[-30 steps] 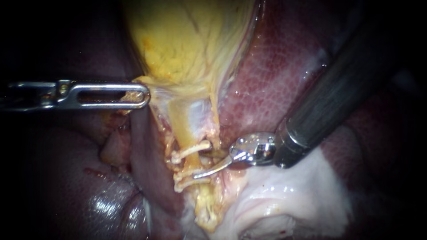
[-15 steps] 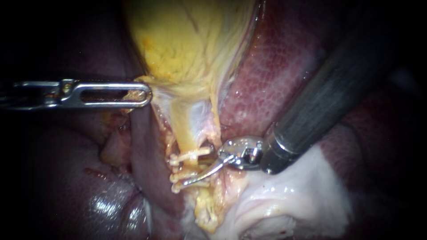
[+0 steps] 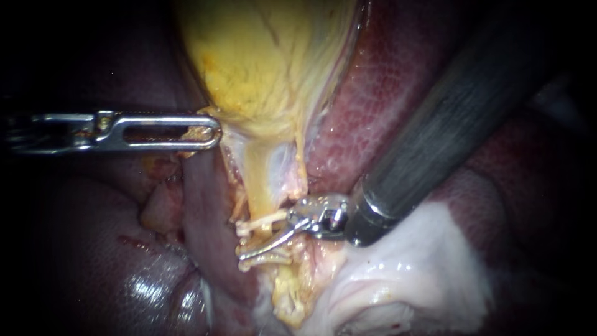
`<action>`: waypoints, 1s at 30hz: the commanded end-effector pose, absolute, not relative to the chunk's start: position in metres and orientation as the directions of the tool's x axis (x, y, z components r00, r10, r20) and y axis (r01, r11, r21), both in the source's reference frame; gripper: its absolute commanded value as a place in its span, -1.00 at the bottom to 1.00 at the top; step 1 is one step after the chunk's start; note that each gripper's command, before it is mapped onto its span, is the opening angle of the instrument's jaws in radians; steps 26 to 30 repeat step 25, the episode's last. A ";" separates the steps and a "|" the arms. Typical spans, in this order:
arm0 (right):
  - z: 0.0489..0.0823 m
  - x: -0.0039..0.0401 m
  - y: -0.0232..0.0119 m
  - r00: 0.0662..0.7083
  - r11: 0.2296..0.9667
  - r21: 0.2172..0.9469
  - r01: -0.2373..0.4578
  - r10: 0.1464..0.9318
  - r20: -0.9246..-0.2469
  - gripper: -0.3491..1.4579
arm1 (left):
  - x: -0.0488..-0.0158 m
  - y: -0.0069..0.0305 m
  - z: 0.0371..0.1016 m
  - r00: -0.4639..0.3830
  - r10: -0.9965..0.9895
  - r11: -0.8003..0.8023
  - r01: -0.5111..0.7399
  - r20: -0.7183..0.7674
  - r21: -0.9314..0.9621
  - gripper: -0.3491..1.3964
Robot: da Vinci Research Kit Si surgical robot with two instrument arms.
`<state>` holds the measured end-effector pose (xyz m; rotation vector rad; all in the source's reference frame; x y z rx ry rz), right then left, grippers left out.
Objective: Go to the cutting position left tube
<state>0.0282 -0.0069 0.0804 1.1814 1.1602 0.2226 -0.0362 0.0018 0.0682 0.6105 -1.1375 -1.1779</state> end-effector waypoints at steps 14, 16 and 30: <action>0.0804 0.0293 -0.0069 0.444 0.421 0.806 0.417 0.679 -0.585 0.67 | -0.0365 0.0018 0.0683 -0.031 -0.931 0.323 0.394 0.364 0.861 -1.00; 0.0804 0.0293 -0.0069 0.444 0.421 0.806 0.417 0.679 -0.585 0.67 | -0.0365 0.0018 0.0683 -0.031 -0.931 0.323 0.394 0.364 0.861 -1.00; 0.0807 0.0292 -0.0070 0.445 0.419 0.817 0.397 0.690 -0.570 0.78 | -0.0364 0.0017 0.0683 -0.031 -0.931 0.323 0.394 0.364 0.860 -1.00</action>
